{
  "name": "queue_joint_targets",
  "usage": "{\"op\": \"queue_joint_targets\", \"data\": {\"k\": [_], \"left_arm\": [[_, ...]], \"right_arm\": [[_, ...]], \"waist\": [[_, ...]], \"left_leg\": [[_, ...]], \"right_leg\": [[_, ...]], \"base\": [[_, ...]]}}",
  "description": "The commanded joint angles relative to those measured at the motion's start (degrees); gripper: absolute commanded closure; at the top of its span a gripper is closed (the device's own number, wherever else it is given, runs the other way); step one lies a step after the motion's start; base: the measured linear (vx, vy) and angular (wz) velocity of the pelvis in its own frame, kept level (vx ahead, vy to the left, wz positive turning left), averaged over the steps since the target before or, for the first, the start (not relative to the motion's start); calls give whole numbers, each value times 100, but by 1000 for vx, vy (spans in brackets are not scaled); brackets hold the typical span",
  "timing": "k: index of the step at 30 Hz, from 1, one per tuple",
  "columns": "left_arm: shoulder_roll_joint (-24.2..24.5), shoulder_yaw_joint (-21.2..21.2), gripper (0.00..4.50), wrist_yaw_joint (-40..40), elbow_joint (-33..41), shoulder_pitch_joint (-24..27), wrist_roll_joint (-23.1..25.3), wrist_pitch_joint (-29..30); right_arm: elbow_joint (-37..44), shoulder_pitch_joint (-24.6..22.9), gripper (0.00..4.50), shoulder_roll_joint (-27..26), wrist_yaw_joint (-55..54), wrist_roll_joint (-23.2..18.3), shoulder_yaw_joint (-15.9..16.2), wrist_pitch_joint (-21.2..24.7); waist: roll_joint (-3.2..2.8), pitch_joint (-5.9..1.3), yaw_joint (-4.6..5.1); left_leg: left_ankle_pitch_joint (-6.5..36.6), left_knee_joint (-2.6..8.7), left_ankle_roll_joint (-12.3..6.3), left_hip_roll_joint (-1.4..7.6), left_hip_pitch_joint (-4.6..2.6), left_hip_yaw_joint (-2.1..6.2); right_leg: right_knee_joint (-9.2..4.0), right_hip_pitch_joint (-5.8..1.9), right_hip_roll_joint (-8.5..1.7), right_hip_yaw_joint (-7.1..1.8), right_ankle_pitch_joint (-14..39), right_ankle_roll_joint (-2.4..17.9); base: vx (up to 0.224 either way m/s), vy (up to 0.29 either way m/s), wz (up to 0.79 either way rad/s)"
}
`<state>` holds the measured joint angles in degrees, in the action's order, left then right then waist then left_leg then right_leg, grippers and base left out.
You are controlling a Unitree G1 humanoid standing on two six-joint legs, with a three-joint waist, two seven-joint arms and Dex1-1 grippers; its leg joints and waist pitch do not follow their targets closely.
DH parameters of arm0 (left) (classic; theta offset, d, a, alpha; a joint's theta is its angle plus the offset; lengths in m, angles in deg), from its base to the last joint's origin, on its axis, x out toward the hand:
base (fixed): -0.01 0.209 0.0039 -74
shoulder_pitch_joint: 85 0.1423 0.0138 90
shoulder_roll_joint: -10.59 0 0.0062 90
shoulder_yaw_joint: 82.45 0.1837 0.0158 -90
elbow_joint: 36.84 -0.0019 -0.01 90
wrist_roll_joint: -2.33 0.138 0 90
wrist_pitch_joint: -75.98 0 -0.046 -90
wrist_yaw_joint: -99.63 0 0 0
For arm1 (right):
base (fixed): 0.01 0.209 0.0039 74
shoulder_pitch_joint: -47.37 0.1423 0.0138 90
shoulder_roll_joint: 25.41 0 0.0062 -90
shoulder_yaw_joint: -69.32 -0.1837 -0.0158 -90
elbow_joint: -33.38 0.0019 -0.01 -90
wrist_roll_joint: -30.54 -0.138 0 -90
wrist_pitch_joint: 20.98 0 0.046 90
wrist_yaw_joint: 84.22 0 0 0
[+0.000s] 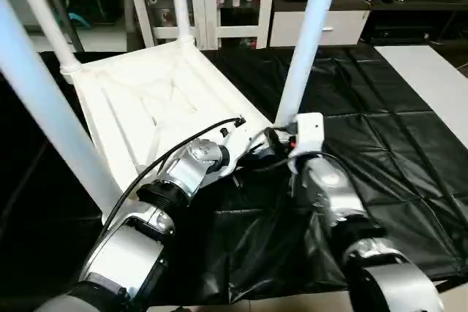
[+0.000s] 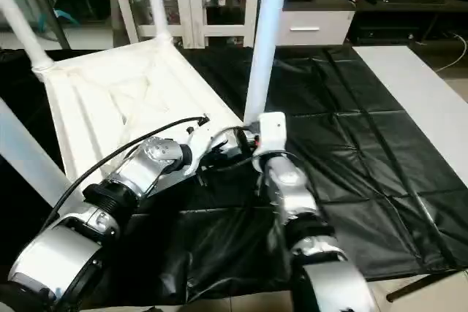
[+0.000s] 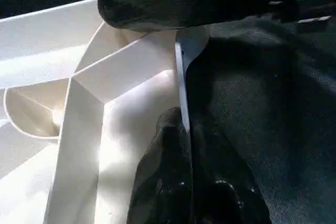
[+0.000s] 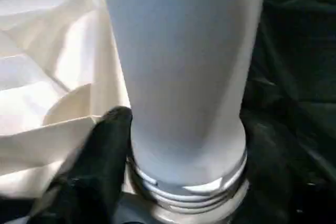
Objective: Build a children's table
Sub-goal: Rotate leg to tighten
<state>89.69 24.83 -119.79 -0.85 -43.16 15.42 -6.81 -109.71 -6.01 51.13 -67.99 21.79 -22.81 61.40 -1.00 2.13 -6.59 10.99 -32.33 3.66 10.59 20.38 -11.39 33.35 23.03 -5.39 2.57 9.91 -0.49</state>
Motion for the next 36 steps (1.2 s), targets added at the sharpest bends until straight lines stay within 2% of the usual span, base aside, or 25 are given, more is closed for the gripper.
{"op": "queue_joint_targets", "data": {"k": [1, 4, 5, 6, 7, 8, 9, 10, 11, 12, 13, 14, 15, 16, 17, 18, 20, 21, 24, 25, 27, 28, 31, 35, 36], "left_arm": [[44, 94, 450, -110, -124, 189, -13, -220], [252, 197, 450, -573, -14, 315, -2, -379], [301, 219, 450, -721, 26, 349, -14, -425], [424, 241, 450, -1048, 133, 415, -58, -413], [443, 251, 450, -1110, 151, 427, -65, -440], [569, 318, 450, -1527, 278, 514, -118, -563], [615, 346, 450, -1686, 329, 552, -140, -601], [732, 435, 450, -2070, 484, 656, -204, -789], [816, 493, 450, -2334, 605, 731, -255, -854], [863, 522, 450, -2483, 684, 775, -289, -820], [982, 593, 450, -2760, 858, 872, -328, -760], [1074, 664, 450, -2938, 969, 949, -332, -777], [1096, 682, 450, -2977, 995, 968, -331, -788], [1128, 707, 450, -3036, 1029, 995, -324, -771], [1158, 735, 450, -3098, 1059, 1019, -320, -811], [1178, 741, 450, -3147, 1111, 1052, -315, -828], [1201, 755, 450, -3221, 1189, 1087, -309, -832], [1213, 760, 450, -3266, 1237, 1104, -312, -814], [1216, 814, 450, -3458, 1433, 1129, -357, -709], [1221, 822, 450, -3474, 1465, 1137, -362, -695], [1224, 833, 450, -3490, 1506, 1145, -366, -681], [1215, 837, 450, -3489, 1490, 1135, -360, -697], [1191, 847, 450, -3485, 1440, 1114, -338, -731], [1189, 836, 450, -3494, 1452, 1114, -321, -710], [1187, 832, 450, -3475, 1442, 1108, -308, -698]], "right_arm": [[338, -51, 99, 8, 539, -142, 97, -126], [1234, -411, 62, 457, 1780, -506, 185, 345], [1446, -506, 59, 611, 2054, -535, 266, 440], [1912, -740, 37, 1076, 2746, -552, 498, 635], [1964, -768, 37, 1135, 2827, -549, 522, 651], [2276, -936, 25, 1495, 3315, -548, 655, 763], [2372, -989, 18, 1604, 3457, -550, 692, 800], [2587, -1108, 8, 1852, 3802, -576, 787, 878], [2727, -1184, 8, 2016, 4029, -604, 841, 944], [2791, -1218, 8, 2098, 4135, -625, 857, 988], [2973, -1311, 8, 2288, 4442, -687, 896, 1125], [3075, -1380, 8, 2445, 4721, -715, 975, 1215], [3100, -1398, 8, 2482, 4789, -721, 996, 1235], [3145, -1423, 8, 2544, 4914, -729, 1024, 1296], [3169, -1433, 8, 2594, 5038, -728, 1064, 1326], [3257, -1464, 8, 2656, 5128, -755, 1106, 1407], [3262, -1433, 8, 2680, 5192, -730, 1177, 1416], [3223, -1393, 8, 2658, 5190, -673, 1207, 1378], [2807, -1106, 8, 2500, 5040, -144, 1449, 1018], [2784, -1082, 8, 2496, 5030, -110, 1478, 1018], [2716, -1028, 8, 2486, 5001, -31, 1538, 986], [2621, -967, 8, 2457, 4966, 40, 1576, 925], [2425, -803, 8, 2362, 4877, 125, 1629, 881], [2296, -709, 8, 2326, 4924, 151, 1637, 835], [2214, -667, 25, 2300, 4973, 140, 1611, 808]], "waist": [[23, -298, -11], [25, -305, -20], [10, -312, -39], [-11, -313, -33], [-4, -311, -49], [15, -299, -74], [14, -311, -90], [45, -302, -106], [20, -303, -141], [51, -294, -141], [27, -296, -160], [47, -289, -187], [44, -286, -198], [18, -289, -217], [46, -298, -233], [39, -298, -250], [77, -302, -295], [68, -306, -310], [86, -309, -302], [82, -309, -279], [67, -317, -290], [57, -330, -310], [38, -350, -298], [30, -340, -292], [19, -343, -286]], "left_leg": [[1360, 396, -379, 236, -24, 117], [1247, 372, -477, 234, -11, 116], [1117, 356, -561, 240, -2, 119], [1021, 348, -603, 245, 3, 115], [1009, 339, -628, 245, 6, 108], [964, 336, -661, 265, 0, 107], [941, 319, -664, 270, -1, 99], [967, 326, -675, 269, 1, 88], [1019, 328, -644, 289, -7, 91], [1046, 336, -638, 290, 0, 86], [1105, 338, -595, 296, -16, 81], [1179, 350, -544, 311, -25, 83], [1218, 353, -533, 317, -25, 90], [1237, 360, -504, 332, -50, 82], [1189, 351, -478, 325, -48, 79], [1166, 351, -465, 329, -49, 84], [1057, 343, -485, 330, -42, 80], [1029, 341, -460, 323, -42, 80], [998, 334, -413, 307, -34, 78], [965, 338, -370, 292, -22, 81], [933, 325, -366, 302, -49, 73], [853, 308, -399, 302, -61, 65], [675, 274, -464, 290, -37, 66], [846, 284, -436, 292, -31, 72], [886, 284, -411, 293, -32, 75]], "right_leg": [[-339, -263, -333, -174, 811, 1397], [-331, -297, -317, -170, 702, 1390], [-317, -308, -318, -164, 531, 1394], [-299, -296, -313, -159, 458, 1442], [-304, -312, -299, -149, 444, 1421], [-308, -312, -302, -147, 470, 1450], [-294, -308, -310, -153, 465, 1457], [-309, -298, -315, -151, 622, 1470], [-310, -280, -331, -157, 761, 1461], [-318, -284, -329, -159, 828, 1445], [-324, -254, -333, -162, 970, 1455], [-336, -249, -337, -163, 1113, 1442], [-329, -254, -336, -163, 1144, 1430], [-341, -217, -337, -173, 1177, 1429], [-322, -222, -328, -170, 1064, 1447], [-310, -222, -332, -169, 1020, 1450], [-293, -225, -349, -172, 912, 1435], [-287, -219, -351, -170, 892, 1444], [-277, -225, -352, -167, 847, 1445], [-280, -219, -351, -155, 893, 1457], [-272, -221, -344, -165, 793, 1460], [-248, -215, -328, -166, 605, 1488], [-194, -229, -311, -150, 185, 1588], [-215, -243, -322, -148, 383, 1581], [-215, -243, -321, -149, 404, 1575]], "base": [[0, 0, 0], [0, 0, 0], [0, 0, 0], [0, 0, 0], [0, 0, 0], [0, 0, 0], [0, 0, 0], [0, 0, 0], [0, 0, 0], [0, 0, 0], [0, 0, 0], [0, 0, 0], [0, 0, 0], [0, 0, 0], [0, 0, 0], [0, 0, 0], [0, 0, 0], [0, 0, 0], [0, 0, 0], [0, 0, 0], [0, 0, 0], [0, 0, 0], [0, 0, 0], [0, 0, 0], [0, 0, 0]]}}
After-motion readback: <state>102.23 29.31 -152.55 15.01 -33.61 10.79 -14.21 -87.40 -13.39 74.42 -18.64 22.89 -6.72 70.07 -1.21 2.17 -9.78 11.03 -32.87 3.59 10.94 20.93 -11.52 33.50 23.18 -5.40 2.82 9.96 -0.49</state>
